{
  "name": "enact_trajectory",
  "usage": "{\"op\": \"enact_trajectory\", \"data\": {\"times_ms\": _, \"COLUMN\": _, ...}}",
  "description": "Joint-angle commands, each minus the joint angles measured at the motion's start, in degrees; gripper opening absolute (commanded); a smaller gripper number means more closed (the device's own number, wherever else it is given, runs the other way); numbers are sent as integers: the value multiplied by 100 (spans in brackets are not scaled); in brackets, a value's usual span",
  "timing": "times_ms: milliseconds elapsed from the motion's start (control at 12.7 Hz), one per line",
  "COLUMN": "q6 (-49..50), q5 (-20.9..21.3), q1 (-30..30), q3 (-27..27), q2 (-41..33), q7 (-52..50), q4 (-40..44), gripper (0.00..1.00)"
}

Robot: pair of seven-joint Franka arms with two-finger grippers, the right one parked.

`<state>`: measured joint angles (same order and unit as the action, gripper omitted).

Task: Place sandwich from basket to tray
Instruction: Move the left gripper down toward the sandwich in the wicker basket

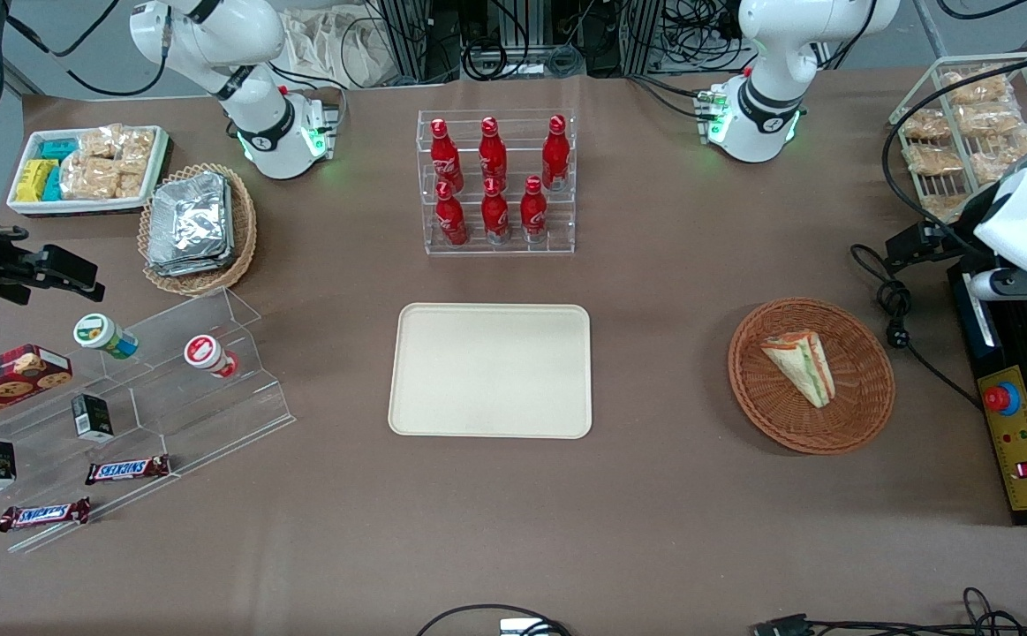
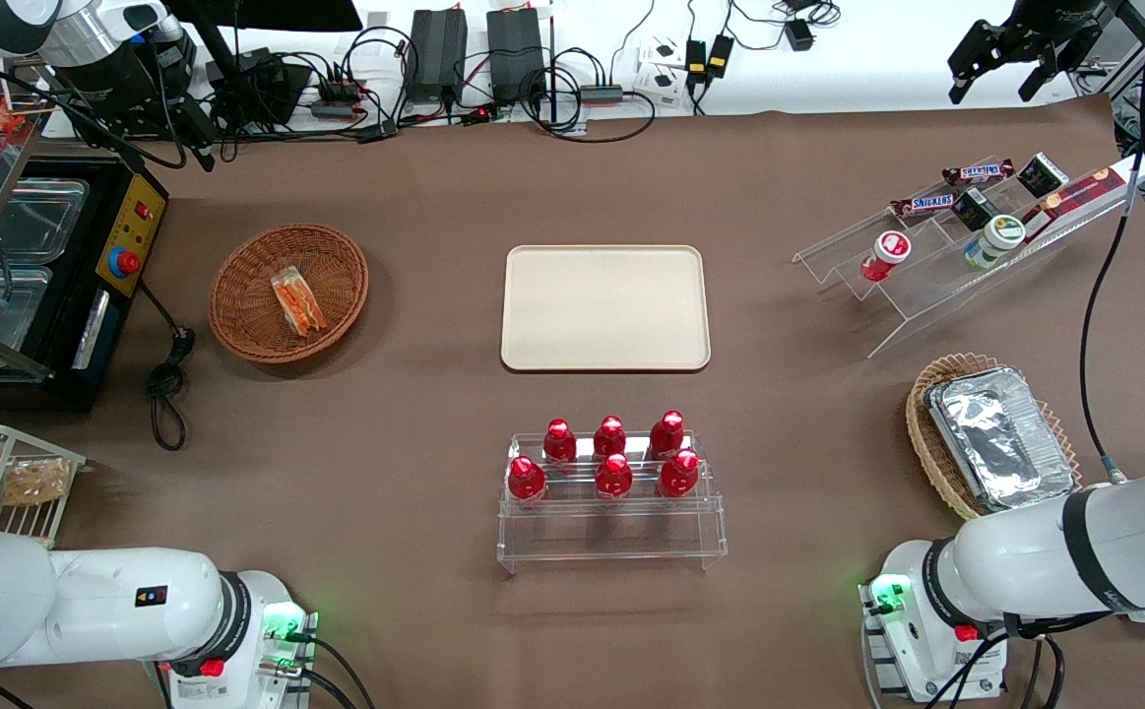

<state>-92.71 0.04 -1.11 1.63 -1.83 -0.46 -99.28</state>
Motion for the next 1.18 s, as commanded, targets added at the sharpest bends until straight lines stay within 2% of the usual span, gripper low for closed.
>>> {"op": "enact_trajectory", "data": {"times_ms": 0, "q6": 34, "q5": 31, "q1": -48, "q3": 31, "q2": 25, "q7": 55, "q4": 76, "gripper": 100}}
{"op": "enact_trajectory", "data": {"times_ms": 471, "q6": -159, "q5": 14, "q1": -65, "q3": 22, "q2": 270, "q7": 37, "q4": 93, "gripper": 98}}
{"op": "enact_trajectory", "data": {"times_ms": 629, "q6": -256, "q5": 5, "q1": -118, "q3": 22, "q2": 463, "q7": -41, "q4": 93, "gripper": 95}}
{"op": "enact_trajectory", "data": {"times_ms": 1100, "q6": -607, "q5": -30, "q1": -364, "q3": 22, "q2": 1333, "q7": -288, "q4": 93, "gripper": 95}}
